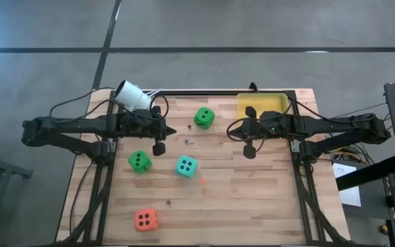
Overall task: Pick & Place Dice
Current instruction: Put the large green dice into the yellow transparent bin
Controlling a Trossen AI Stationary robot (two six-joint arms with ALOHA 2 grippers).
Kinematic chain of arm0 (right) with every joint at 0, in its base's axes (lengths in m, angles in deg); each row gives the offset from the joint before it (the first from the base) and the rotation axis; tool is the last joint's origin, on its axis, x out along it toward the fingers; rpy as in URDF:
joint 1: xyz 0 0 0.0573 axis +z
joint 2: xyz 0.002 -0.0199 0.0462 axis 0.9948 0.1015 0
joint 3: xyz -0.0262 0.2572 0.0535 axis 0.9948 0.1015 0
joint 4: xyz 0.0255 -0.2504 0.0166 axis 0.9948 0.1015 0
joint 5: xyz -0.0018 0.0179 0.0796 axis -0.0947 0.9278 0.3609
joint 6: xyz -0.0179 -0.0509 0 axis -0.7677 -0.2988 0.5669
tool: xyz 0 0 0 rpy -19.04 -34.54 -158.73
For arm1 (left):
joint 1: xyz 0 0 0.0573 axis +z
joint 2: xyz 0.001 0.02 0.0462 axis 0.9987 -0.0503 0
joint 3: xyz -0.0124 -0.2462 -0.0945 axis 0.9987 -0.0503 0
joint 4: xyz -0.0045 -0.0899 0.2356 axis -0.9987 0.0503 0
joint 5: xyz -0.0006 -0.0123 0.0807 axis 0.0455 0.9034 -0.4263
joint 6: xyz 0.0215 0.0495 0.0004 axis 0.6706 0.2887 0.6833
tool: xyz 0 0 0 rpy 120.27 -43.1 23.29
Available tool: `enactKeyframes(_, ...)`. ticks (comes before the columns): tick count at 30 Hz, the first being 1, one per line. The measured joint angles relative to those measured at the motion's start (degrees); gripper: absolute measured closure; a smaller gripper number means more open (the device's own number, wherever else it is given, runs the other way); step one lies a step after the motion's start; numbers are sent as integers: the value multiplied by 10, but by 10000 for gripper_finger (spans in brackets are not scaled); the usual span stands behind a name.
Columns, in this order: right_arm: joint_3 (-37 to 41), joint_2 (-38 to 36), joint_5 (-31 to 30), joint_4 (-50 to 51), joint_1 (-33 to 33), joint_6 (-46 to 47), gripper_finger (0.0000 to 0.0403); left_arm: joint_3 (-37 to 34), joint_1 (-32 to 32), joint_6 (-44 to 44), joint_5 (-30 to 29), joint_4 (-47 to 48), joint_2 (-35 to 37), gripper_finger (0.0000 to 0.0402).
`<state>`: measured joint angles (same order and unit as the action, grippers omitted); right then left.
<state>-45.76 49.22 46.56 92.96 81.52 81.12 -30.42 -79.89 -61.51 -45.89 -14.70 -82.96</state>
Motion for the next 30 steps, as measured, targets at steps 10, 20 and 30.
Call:
enactKeyframes(10,0,1,1,0,0,2,341,0,0,0,0,0,0,390)
enactKeyframes(20,0,1,2,-2,0,7,238,0,0,0,0,1,0,390)
enactKeyframes(30,1,1,2,-3,0,3,218,0,0,0,0,1,0,390)
